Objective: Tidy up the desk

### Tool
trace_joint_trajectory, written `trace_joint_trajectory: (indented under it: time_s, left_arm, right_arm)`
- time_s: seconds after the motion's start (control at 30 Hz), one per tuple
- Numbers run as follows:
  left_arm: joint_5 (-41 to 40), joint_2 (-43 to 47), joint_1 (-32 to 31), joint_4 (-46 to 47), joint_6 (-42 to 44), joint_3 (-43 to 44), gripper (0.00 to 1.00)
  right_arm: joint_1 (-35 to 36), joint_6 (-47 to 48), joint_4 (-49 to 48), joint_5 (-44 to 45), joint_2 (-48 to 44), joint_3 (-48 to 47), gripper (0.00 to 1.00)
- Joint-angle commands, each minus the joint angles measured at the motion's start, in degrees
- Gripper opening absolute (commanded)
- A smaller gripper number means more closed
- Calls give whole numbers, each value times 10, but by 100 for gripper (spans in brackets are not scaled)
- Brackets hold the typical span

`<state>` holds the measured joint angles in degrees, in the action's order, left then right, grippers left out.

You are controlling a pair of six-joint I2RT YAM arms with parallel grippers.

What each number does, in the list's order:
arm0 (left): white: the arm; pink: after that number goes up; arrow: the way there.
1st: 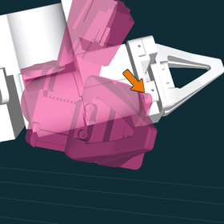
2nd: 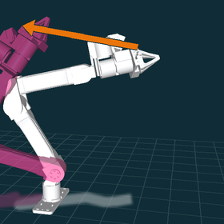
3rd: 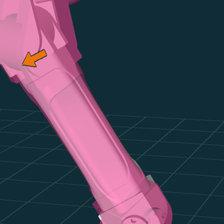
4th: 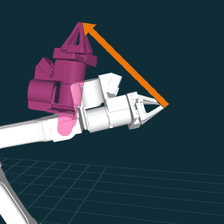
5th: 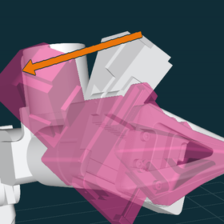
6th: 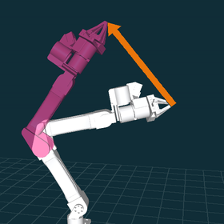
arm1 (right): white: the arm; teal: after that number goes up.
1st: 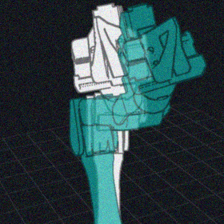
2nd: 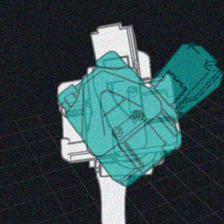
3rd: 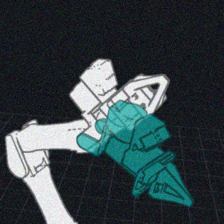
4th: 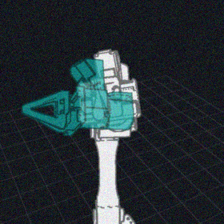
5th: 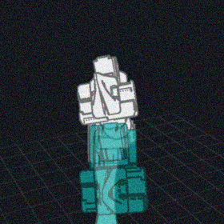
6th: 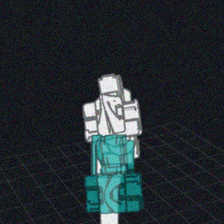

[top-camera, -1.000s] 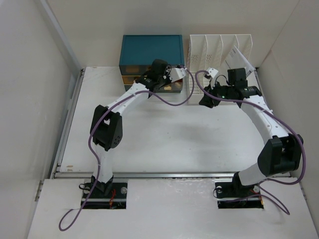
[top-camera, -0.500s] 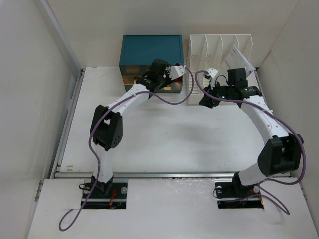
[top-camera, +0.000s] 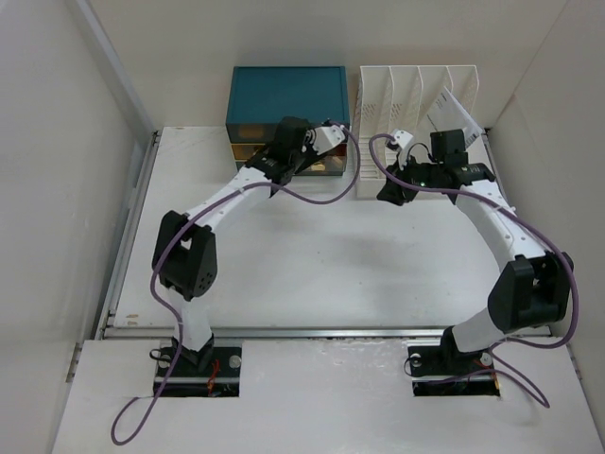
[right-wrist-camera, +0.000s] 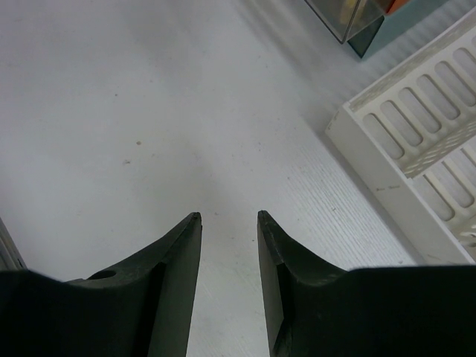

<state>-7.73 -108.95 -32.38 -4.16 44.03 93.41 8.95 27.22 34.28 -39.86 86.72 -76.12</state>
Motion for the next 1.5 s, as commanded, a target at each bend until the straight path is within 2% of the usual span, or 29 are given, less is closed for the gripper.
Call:
trace_joint_trajectory:
  time_s: [0.0,0.17,0.27,0.4,0.53,0.57,0.63,0.7,0.73,0.93,1.03,1.23,1.47]
  left_arm:
    - [-26,92,-8,30,-16,-23,48]
    - [-44,146,-21,43,-40,-73,45]
    - [-50,188,-26,48,-74,-93,43]
    - [-66,260,-26,76,-159,-142,41]
    - [-87,328,-11,76,-293,-168,42]
    - [-87,346,-6,76,-347,-179,46]
    - [-78,385,0,95,-392,-227,60]
    - [-73,448,0,118,-416,-255,64]
    - [-64,469,0,125,-442,-280,73]
    - [-54,609,29,166,-466,-355,93]
    - [-68,649,29,187,-471,-393,99]
    - [-73,682,29,200,-471,-427,99]
    - [-67,682,29,200,-476,-432,99]
  right_arm:
    - [-3,10,-6,-24,2,-24,42]
    - [-3,-3,-6,-30,13,-29,41]
    - [8,-15,-6,-42,43,-60,31]
    - [33,-25,-6,-56,108,-118,24]
    - [69,-45,-6,-80,185,-182,16]
    - [76,-45,-6,-80,198,-205,14]
    - [89,-66,-12,-70,231,-226,12]
    - [106,-76,-28,-49,248,-248,11]
    - [112,-82,-35,-39,261,-253,9]
    - [139,-115,-84,19,286,-269,0]
    - [151,-120,-105,59,292,-274,0]
    - [183,-120,-186,161,287,-232,0]
    - [183,-120,-214,216,311,-237,0]
